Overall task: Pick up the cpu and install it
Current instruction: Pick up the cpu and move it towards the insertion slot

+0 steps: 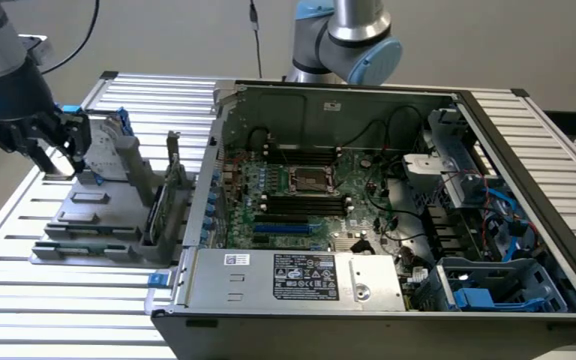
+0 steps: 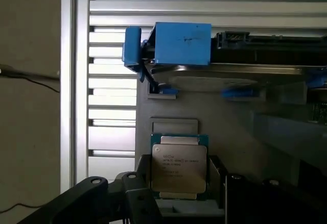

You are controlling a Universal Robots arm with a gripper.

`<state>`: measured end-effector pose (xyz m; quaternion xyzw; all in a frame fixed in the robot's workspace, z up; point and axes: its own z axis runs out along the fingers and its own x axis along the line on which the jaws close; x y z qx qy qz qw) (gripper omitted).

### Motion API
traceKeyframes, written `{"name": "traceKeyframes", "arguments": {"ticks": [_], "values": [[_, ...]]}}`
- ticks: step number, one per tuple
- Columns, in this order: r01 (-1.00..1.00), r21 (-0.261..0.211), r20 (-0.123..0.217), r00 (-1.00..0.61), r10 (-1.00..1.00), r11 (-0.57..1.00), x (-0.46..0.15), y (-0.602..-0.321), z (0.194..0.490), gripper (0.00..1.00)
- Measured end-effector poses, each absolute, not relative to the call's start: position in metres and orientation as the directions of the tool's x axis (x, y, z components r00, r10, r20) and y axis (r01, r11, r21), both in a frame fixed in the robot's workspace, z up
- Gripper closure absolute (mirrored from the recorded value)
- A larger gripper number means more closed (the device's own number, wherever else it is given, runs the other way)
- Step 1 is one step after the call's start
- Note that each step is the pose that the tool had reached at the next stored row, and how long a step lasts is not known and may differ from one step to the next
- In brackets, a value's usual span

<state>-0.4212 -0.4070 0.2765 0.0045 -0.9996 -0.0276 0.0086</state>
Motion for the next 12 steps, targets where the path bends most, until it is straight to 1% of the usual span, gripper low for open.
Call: {"name": "traceKeyframes", "arguments": {"ticks": [5, 12], "values": [[-0.009, 0.055, 0.017, -1.0, -0.009, 0.998, -0.41, -0.407, 0.299, 0.46], [-0.008, 0.055, 0.021, -1.0, -0.01, 0.998, -0.38, -0.406, 0.331, 0.46]]}}
